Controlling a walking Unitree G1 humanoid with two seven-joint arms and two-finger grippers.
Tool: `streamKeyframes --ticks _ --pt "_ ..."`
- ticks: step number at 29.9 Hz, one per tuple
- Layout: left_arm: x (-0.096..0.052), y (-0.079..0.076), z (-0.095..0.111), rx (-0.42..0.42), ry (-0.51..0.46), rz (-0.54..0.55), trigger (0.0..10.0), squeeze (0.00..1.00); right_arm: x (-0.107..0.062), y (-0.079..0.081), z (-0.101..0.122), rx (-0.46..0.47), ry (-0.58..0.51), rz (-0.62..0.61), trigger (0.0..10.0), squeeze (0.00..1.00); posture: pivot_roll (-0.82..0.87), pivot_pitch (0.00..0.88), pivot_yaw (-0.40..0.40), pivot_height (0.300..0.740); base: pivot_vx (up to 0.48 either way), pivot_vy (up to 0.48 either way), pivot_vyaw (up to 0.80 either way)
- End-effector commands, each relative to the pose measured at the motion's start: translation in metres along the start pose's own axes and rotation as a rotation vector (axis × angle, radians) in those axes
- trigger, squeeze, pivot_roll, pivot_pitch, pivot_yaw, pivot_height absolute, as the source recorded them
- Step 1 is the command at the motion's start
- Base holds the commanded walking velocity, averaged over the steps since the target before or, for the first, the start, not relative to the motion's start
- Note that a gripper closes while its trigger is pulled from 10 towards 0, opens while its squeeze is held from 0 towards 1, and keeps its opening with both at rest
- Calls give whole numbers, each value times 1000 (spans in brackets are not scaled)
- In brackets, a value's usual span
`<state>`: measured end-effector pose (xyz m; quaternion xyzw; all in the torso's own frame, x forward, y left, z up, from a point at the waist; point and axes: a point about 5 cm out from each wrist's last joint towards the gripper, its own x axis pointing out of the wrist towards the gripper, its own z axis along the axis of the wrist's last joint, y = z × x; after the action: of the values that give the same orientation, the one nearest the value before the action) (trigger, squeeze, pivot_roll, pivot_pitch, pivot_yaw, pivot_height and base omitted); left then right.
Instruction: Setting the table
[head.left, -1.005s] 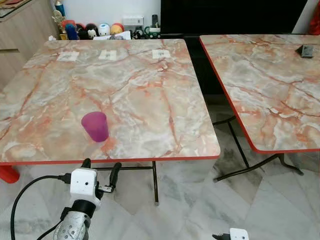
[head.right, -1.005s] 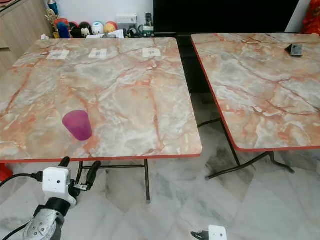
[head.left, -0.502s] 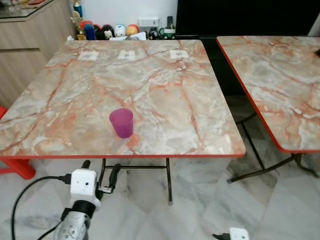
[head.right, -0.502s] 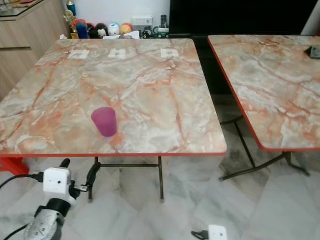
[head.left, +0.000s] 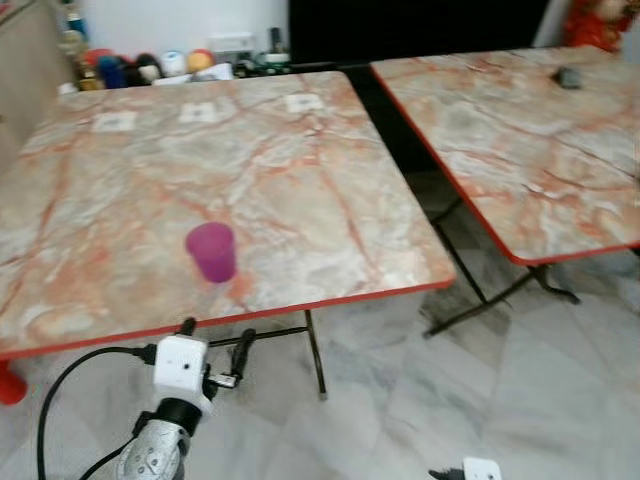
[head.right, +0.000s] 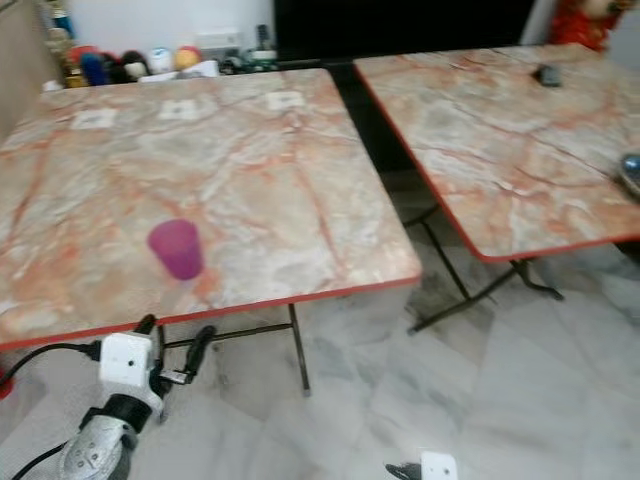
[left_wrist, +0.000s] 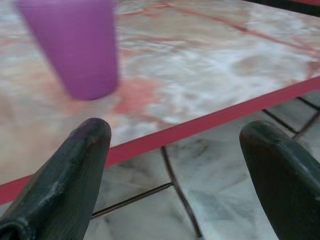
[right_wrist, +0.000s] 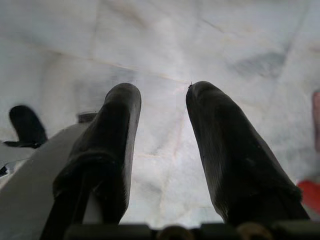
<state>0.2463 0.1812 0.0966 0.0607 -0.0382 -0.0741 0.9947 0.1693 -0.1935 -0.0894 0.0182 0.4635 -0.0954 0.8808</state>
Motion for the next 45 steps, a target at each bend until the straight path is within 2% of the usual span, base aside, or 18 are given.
streamKeyframes --ticks 1,4,14,21,31,45 --pt "-1 2 0 -3 11 3 10000 0 -1 1 -4 7 20 3 10000 0 60 127 -12 740 0 0 -775" --pt "-1 3 0 -1 14 2 10000 0 0 1 -4 9 20 2 10000 0 60 127 -12 740 0 0 -746" --pt "-2 13 1 -1 1 84 10000 0 -1 9 -5 3 11 16 10000 0 64 131 -12 740 0 0 0" --pt "0 14 0 -8 11 90 10000 0 -2 12 -6 0 9 21 10000 0 61 132 -11 740 0 0 0" --pt "2 13 -1 -7 15 88 10000 0 -2 -2 -7 -1 8 8 10000 0 59 132 -12 740 127 0 0" --pt "0 16 0 -13 7 101 10000 0 0 5 -2 -15 4 21 10000 0 62 132 -14 740 91 0 0"
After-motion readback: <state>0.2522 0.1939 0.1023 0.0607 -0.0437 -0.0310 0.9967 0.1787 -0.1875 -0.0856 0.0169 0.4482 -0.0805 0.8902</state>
